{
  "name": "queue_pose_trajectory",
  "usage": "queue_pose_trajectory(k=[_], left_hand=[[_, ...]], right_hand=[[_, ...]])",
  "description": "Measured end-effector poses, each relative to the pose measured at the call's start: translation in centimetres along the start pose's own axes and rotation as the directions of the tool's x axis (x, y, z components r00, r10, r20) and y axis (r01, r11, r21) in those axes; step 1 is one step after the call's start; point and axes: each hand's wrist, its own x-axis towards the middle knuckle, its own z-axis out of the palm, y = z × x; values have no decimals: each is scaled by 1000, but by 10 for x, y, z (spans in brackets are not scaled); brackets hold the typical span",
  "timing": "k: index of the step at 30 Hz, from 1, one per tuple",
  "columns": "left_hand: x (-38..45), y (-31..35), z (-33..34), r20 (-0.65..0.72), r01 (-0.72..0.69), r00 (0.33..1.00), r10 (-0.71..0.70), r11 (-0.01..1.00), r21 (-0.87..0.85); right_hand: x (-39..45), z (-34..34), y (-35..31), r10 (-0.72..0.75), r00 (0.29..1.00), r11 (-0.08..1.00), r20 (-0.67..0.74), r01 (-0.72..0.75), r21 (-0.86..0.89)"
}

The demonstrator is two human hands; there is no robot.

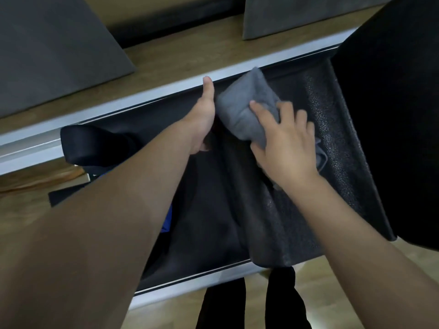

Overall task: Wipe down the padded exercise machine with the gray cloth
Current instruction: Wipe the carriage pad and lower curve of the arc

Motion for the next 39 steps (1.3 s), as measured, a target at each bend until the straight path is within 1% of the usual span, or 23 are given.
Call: queue_pose_trajectory(k=[2, 3, 5, 7, 9, 10, 12, 14, 16, 18, 21, 23, 25, 26, 28, 31, 32, 35, 37, 39], left_hand=[[-4, 5, -5, 18, -1, 1000, 1, 999, 33], [-5, 8, -8, 15, 1, 1000, -2, 999, 54], [-9, 17, -14, 13, -3, 1000, 1, 993, 119], [-9, 22, -17, 15, 3, 1000, -6, 979, 202], [-7, 24, -16, 9, 6, 1000, -9, 958, 285], [-7, 24, -14, -3, 3, 1000, -2, 944, 329], [-7, 24, -8, -49, -1, 999, 23, 909, 417], [-7, 22, -3, -78, -1, 996, 45, 872, 489], [-8, 20, 0, -75, -13, 995, 61, 853, 522], [-9, 21, -2, -81, 1, 995, 51, 838, 546], [-9, 28, -8, -102, -7, 991, 90, 780, 626], [-13, 36, -11, -87, -31, 988, 126, 722, 691], [-17, 45, -13, -77, -45, 986, 146, 686, 726], [-18, 49, -13, -74, -50, 985, 156, 667, 743], [-20, 50, -14, -72, -54, 982, 176, 624, 779], [-20, 47, -14, -77, -50, 977, 198, 567, 822], [-20, 47, -14, -76, -49, 978, 197, 562, 826], [-21, 47, -11, -70, -55, 977, 202, 556, 830], [-20, 47, -11, -68, -57, 978, 198, 563, 824], [-21, 46, -10, -64, -63, 978, 199, 571, 818]], right_hand=[[11, 0, -9, 73, 997, 997, -9, -73, 15], [9, -1, -14, 79, 997, 997, -10, -80, -7], [-10, -3, -22, 31, 999, 996, 13, -30, -82], [-47, -5, -24, -80, 995, 985, 64, 89, -145], [-93, -2, -20, -224, 971, 958, 80, 235, -165], [-116, 1, -17, -302, 949, 934, 92, 314, -169], [-152, 5, -12, -437, 884, 867, 167, 464, -184], [-161, 5, -7, -502, 837, 821, 218, 541, -184], [-140, 3, -8, -523, 832, 812, 184, 552, -187], [-100, 2, -15, -534, 837, 807, 119, 547, -223], [-23, 0, -32, -482, 874, 820, 69, 477, -315], [17, -5, -43, -436, 894, 826, 99, 442, -349], [32, -6, -47, -414, 898, 829, 146, 438, -347], [29, -6, -47, -417, 896, 827, 150, 443, -346], [9, -7, -43, -447, 887, 828, 113, 459, -322], [-44, -2, -31, -503, 859, 823, 100, 511, -248], [-67, 0, -27, -529, 840, 806, 124, 543, -235], [-141, 7, -18, -602, 755, 728, 258, 652, -211], [-170, 8, -9, -639, 718, 696, 276, 692, -191], [-171, 5, -2, -662, 704, 694, 256, 706, -144]])
